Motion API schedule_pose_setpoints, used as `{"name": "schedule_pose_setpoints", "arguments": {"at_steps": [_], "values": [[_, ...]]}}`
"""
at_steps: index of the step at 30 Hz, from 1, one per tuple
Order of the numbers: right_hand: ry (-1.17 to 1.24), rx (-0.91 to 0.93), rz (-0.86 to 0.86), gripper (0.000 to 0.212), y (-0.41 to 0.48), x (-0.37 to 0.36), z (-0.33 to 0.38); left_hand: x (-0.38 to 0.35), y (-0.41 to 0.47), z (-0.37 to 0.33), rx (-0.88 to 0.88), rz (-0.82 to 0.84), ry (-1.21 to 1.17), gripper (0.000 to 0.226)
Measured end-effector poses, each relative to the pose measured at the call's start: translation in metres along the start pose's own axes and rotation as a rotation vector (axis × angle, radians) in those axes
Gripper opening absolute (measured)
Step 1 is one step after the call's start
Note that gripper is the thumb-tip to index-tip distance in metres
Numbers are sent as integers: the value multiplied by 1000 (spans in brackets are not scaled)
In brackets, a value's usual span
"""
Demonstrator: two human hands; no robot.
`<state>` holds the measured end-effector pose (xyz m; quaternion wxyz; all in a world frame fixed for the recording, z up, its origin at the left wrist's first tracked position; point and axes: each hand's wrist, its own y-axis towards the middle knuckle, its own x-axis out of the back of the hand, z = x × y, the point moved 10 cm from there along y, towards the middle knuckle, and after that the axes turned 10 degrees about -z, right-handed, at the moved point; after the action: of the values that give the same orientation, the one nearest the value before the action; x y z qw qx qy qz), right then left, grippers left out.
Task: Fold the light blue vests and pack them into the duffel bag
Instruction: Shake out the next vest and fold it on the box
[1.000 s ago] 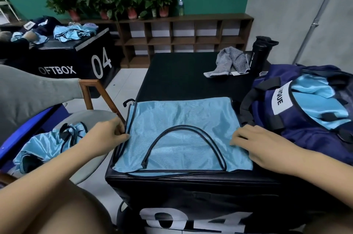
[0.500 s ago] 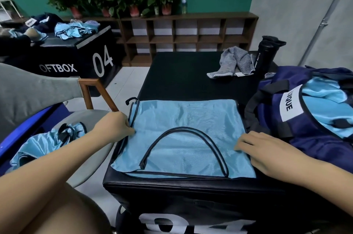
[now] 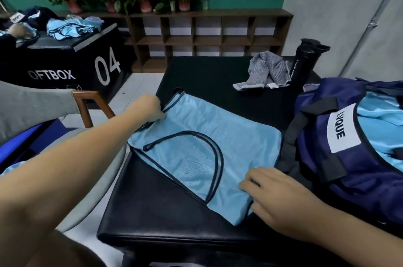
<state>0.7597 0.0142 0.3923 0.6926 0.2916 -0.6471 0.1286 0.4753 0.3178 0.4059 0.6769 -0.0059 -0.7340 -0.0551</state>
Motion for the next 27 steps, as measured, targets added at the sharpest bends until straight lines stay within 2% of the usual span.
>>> {"name": "schedule_pose_setpoints", "arguments": {"at_steps": [11,14,18,22,25,27], "values": [[125,41,-40,35,43,-3,53,-10,93,-78,-59,-143,50,19],[205,37,-14,35,44,1,47,-12,105,-105,-86,-208,55,3],[95,-41,-50,47,43,10,2,-19,120,-124,-93,-280,4,15],[0,-128,-11,65,39,6,-35,-29,123,-127,-2,-314,-110,16],[-28,-149,-8,62,36,7,-44,-32,114,-131,32,-324,-247,26],[-54,-150,-13,51,34,6,-47,-24,96,-142,-29,-343,-289,27]]}}
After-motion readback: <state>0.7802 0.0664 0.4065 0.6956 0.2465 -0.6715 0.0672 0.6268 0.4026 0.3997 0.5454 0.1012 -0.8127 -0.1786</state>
